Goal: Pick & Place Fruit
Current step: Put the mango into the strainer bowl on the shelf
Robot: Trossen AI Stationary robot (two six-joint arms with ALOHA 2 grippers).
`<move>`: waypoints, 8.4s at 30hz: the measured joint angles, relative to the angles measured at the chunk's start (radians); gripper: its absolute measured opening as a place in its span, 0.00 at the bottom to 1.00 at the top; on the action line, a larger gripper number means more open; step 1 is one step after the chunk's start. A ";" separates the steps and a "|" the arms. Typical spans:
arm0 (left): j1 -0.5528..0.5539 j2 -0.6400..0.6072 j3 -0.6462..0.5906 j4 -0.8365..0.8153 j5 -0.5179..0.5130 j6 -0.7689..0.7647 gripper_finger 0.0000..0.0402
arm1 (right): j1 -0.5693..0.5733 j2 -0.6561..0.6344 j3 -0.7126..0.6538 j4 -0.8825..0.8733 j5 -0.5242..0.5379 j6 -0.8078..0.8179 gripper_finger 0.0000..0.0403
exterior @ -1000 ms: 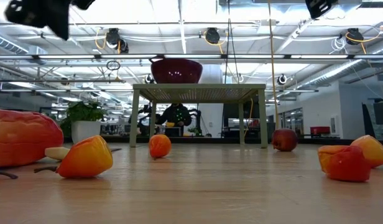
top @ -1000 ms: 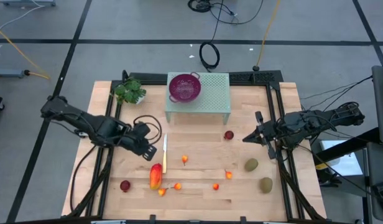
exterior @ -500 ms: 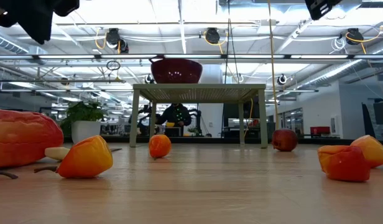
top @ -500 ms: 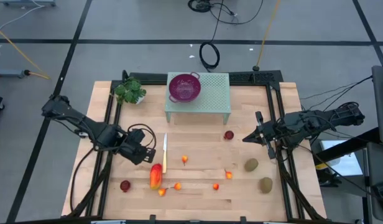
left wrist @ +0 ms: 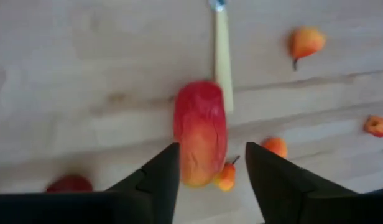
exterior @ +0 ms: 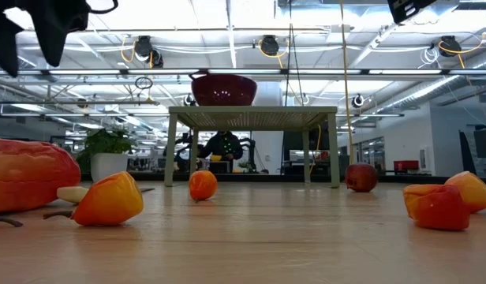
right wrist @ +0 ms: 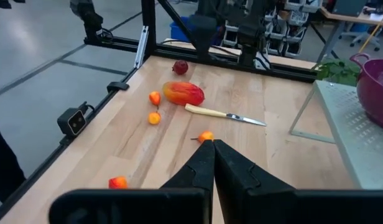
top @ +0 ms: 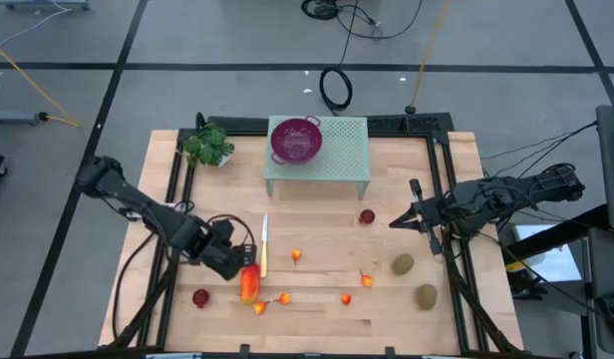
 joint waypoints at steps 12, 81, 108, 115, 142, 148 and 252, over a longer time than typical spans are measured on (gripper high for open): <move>-0.033 0.157 0.000 0.150 0.068 -0.063 0.73 | 0.000 -0.024 0.000 0.000 -0.001 -0.005 0.01; -0.027 0.454 0.001 0.262 0.173 0.085 0.62 | 0.000 -0.064 0.000 0.022 -0.001 -0.004 0.01; -0.037 0.087 0.014 0.015 -0.269 -0.030 0.52 | 0.000 -0.064 0.000 0.021 0.001 -0.004 0.01; -0.037 0.028 0.014 0.147 -0.667 0.245 0.55 | 0.000 -0.064 0.000 0.021 0.002 -0.006 0.01; 0.107 0.028 0.014 0.508 -0.882 1.308 0.55 | 0.000 -0.064 0.000 0.021 0.002 -0.098 0.01; 0.114 0.028 0.014 0.552 -0.837 1.262 0.54 | 0.000 -0.064 0.000 0.021 0.002 -0.098 0.01; 0.865 0.296 0.355 0.504 -0.271 1.678 0.54 | 0.000 -0.064 0.000 0.021 0.003 -0.124 0.01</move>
